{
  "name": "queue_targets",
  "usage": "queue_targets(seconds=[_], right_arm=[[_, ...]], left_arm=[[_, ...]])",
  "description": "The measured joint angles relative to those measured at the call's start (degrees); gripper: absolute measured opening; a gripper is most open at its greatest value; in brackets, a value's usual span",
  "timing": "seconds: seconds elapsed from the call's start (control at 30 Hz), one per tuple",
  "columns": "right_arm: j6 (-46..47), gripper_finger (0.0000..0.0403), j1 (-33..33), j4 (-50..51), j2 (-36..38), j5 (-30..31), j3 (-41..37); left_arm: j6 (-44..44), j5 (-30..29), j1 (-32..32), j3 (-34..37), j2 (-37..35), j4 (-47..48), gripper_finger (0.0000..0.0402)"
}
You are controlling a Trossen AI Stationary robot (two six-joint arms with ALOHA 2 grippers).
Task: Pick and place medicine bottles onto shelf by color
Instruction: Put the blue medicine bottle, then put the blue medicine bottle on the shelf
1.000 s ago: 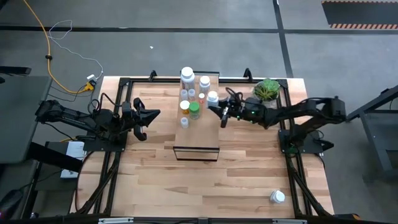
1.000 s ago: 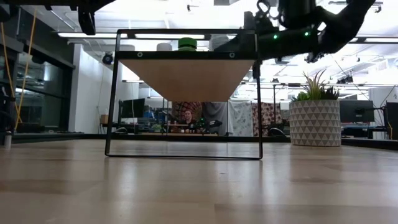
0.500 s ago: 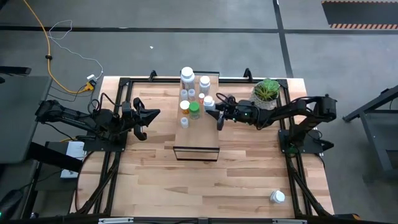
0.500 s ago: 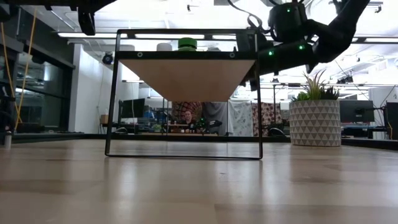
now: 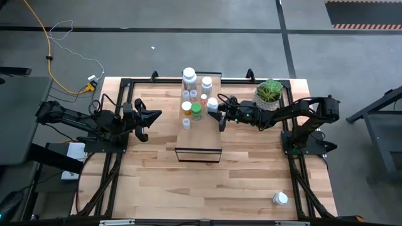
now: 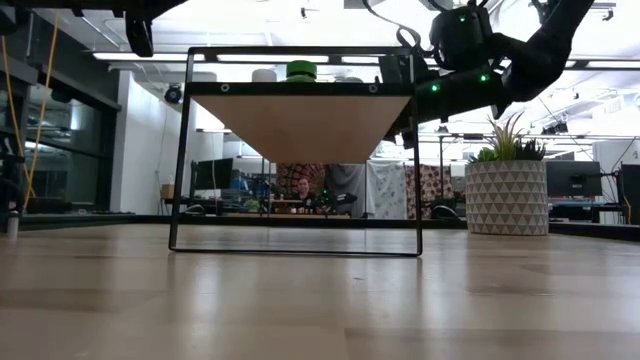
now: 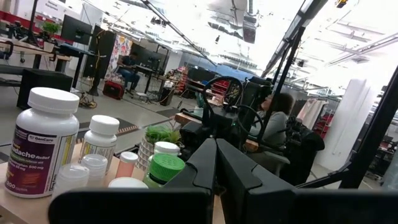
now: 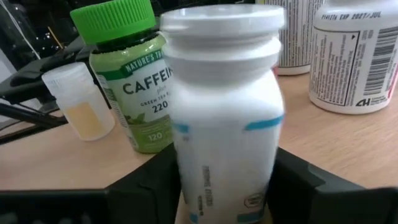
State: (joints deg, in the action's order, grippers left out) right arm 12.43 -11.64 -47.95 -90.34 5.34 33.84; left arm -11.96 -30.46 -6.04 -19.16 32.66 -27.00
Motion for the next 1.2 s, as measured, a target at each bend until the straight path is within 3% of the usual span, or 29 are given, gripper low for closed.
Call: queue_targets(seconds=[0.4, 0.83, 1.2], right_arm=[[-0.7, 0.0251, 0.0, 5.6, 3.9, -0.2, 0.0], [-2.3, 0.0255, 0.0, 32.5, 19.8, -0.3, 0.0], [0.8, 0.0255, 0.0, 44.9, 29.8, -3.4, 0.0]], left_arm=[[0.1, 0.0, 0.0, 0.0, 0.0, 0.1, 0.0000], [0.1, 0.0, 0.0, 0.0, 0.0, 0.2, 0.0000], [0.1, 0.0, 0.0, 0.0, 0.0, 0.2, 0.0000]])
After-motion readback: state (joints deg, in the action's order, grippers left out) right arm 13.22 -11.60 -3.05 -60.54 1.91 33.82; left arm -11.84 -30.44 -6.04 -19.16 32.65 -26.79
